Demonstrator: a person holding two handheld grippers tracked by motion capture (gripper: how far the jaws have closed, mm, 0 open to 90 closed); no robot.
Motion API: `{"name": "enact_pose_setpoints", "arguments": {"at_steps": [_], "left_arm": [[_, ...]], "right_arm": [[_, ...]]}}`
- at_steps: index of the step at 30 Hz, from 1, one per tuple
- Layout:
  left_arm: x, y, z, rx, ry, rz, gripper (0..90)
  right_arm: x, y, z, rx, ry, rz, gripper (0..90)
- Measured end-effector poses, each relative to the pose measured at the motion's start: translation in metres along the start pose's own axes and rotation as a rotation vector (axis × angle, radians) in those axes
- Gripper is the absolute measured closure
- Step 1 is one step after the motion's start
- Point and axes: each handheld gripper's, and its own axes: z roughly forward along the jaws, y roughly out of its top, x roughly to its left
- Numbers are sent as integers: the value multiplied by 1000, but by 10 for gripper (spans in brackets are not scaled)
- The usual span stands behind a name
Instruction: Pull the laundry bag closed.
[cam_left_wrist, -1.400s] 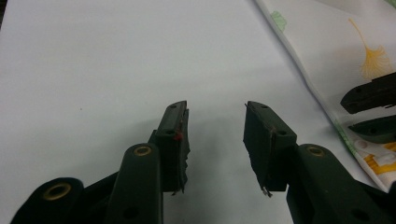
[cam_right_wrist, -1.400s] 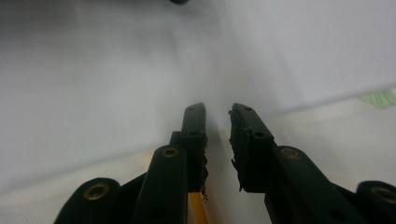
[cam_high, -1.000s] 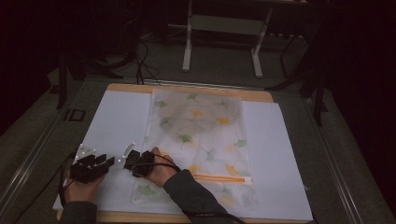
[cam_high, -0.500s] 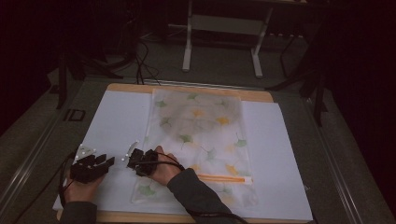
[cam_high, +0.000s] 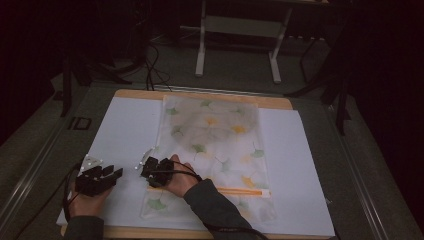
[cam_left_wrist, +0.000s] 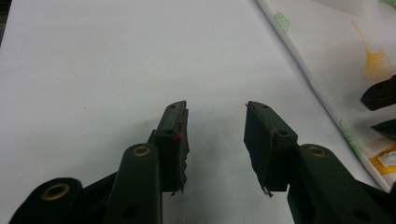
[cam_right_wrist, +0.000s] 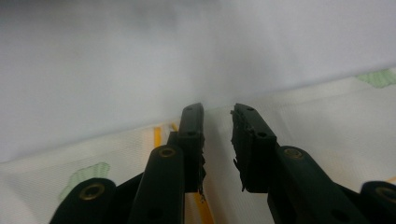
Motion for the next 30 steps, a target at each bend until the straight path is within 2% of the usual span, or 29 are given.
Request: {"name": "enact_pose_setpoints", "arguments": {"at_steps": [4, 11, 16, 21, 27, 30], "left_arm": [[0, 0, 0, 1, 0, 0, 597], [0, 0, 0, 0, 0, 1, 597], [0, 0, 0, 1, 0, 0, 597], [0, 0, 0, 2, -1, 0, 597], [0, 0, 0, 2, 0, 0, 597], [-1, 0, 1, 3, 0, 0, 597]], "right_arm": [[0, 0, -7, -20, 39, -10, 745], [6, 1, -10, -9, 96, -64, 742], [8, 2, -8, 23, 122, -77, 737], [6, -1, -2, 79, 149, -89, 752], [7, -4, 4, 142, 142, -117, 767], [5, -4, 5, 138, 153, -104, 780]]}}
